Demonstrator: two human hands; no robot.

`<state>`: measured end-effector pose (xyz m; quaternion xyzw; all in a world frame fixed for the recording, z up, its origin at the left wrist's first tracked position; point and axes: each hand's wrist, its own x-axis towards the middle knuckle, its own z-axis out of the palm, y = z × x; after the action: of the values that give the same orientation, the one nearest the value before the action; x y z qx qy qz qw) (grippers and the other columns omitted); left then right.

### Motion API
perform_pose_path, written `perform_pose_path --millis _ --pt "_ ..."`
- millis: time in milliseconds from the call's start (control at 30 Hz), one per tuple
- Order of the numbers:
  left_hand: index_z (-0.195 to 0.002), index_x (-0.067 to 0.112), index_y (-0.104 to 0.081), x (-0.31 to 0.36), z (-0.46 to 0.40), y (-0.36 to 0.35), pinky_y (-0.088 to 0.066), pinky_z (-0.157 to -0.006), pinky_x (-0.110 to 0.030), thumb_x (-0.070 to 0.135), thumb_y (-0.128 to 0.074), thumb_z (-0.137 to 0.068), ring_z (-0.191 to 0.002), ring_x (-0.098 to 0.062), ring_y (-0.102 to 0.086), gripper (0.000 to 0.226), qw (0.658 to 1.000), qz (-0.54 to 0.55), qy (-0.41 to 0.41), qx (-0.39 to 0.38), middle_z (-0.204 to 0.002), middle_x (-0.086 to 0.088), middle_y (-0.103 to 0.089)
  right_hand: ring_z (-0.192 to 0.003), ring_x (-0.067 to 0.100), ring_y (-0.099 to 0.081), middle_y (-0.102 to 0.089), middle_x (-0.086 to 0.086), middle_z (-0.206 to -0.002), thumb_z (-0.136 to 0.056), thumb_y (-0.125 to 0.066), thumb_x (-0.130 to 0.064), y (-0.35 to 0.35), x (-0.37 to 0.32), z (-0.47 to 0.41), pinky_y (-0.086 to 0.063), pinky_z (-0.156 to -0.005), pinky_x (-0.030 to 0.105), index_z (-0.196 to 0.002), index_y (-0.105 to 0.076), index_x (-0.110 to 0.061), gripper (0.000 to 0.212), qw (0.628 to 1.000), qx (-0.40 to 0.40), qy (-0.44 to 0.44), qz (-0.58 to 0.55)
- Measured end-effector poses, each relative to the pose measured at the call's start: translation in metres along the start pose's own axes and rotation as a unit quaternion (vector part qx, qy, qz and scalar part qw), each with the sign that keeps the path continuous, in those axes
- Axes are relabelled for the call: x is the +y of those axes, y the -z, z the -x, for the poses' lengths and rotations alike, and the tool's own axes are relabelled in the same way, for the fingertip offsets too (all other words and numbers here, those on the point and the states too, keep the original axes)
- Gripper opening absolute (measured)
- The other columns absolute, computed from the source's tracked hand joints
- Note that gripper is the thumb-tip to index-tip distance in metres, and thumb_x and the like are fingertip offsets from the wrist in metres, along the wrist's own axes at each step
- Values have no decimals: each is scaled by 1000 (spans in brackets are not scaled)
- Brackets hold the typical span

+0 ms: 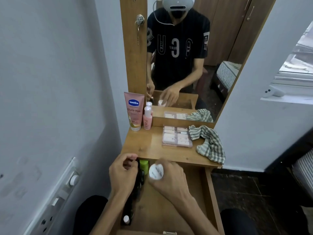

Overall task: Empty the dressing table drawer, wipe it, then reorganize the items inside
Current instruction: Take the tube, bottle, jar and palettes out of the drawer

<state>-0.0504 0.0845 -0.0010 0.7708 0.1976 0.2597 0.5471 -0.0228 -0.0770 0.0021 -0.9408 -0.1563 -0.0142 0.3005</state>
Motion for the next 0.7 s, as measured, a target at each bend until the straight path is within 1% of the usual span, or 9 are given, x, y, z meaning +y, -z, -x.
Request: perform_pose_path --millis 67,133,200,300,367,467,533,600,700 --pt "-89 23 -78 6 -6 -5 -49 -70 -6 -3 -69 -85 -82 -2 -67 28 1000 -5 -5 -11 -87 13 -75 -83 8 -61 -67 -10 -94 -71 -75 -49 17 -9 -16 -54 -68 28 -109 -65 -31 43 998 48 31 -19" --pt "-93 22 -78 13 -13 -12 -48 -71 -4 0 -70 -87 -85 2 -67 24 999 -12 -9 -32 -89 13 -75 -86 13 -60 -67 -7 -97 -73 -77 -48 26 -16 -39 -53 -71 32 -112 -66 -25 47 995 82 51 -17" --pt "-97 21 -78 22 -21 -19 -52 -74 -8 3 -70 -88 -85 2 -67 22 999 -13 -2 -52 -92 13 -75 -91 19 -62 -69 -1 -101 -74 -79 -47 25 -18 -67 -54 -74 36 -114 -66 -20 50 995 87 52 -10" --pt "-105 19 -78 32 -40 -30 -58 -86 -25 4 -67 -88 -92 -5 -68 25 997 -12 16 -76 -99 9 -76 -100 26 -64 -71 4 -107 -79 -78 -39 13 -19 -105 -53 -80 39 -113 -66 -16 43 996 67 52 19" --pt "-113 18 -76 35 -51 -36 -56 -91 -25 3 -64 -89 -100 -8 -68 31 994 -22 27 -103 -107 6 -76 -102 28 -63 -70 6 -107 -83 -76 -36 5 -16 -123 -52 -81 39 -109 -66 -14 36 995 64 59 46" --pt "-123 18 -73 34 -63 -41 -53 -95 -23 3 -60 -91 -110 -10 -66 38 990 -37 30 -136 -117 6 -74 -98 27 -63 -67 6 -104 -82 -78 -35 -3 -11 -136 -48 -81 36 -104 -69 -11 34 991 73 88 63" --pt "-126 18 -71 31 -68 -43 -51 -88 -16 5 -61 -93 -107 -7 -65 38 989 -40 23 -141 -118 6 -72 -96 26 -63 -67 5 -103 -82 -75 -32 -2 -9 -137 -50 -87 38 -106 -71 -12 32 989 76 110 68" --pt "-128 17 -69 28 -69 -44 -49 -80 -10 5 -62 -94 -102 -4 -65 36 989 -33 18 -144 -115 5 -72 -100 24 -63 -69 3 -107 -82 -74 -23 2 -9 -131 -51 -92 39 -112 -72 -14 31 988 86 116 60" --pt "-121 16 -72 23 -63 -40 -53 -81 -12 -3 -61 -91 -101 -5 -66 36 992 -5 13 -126 -112 5 -73 -103 21 -65 -74 2 -110 -82 -75 -17 9 -9 -106 -52 -89 32 -112 -75 -14 31 986 134 102 17"
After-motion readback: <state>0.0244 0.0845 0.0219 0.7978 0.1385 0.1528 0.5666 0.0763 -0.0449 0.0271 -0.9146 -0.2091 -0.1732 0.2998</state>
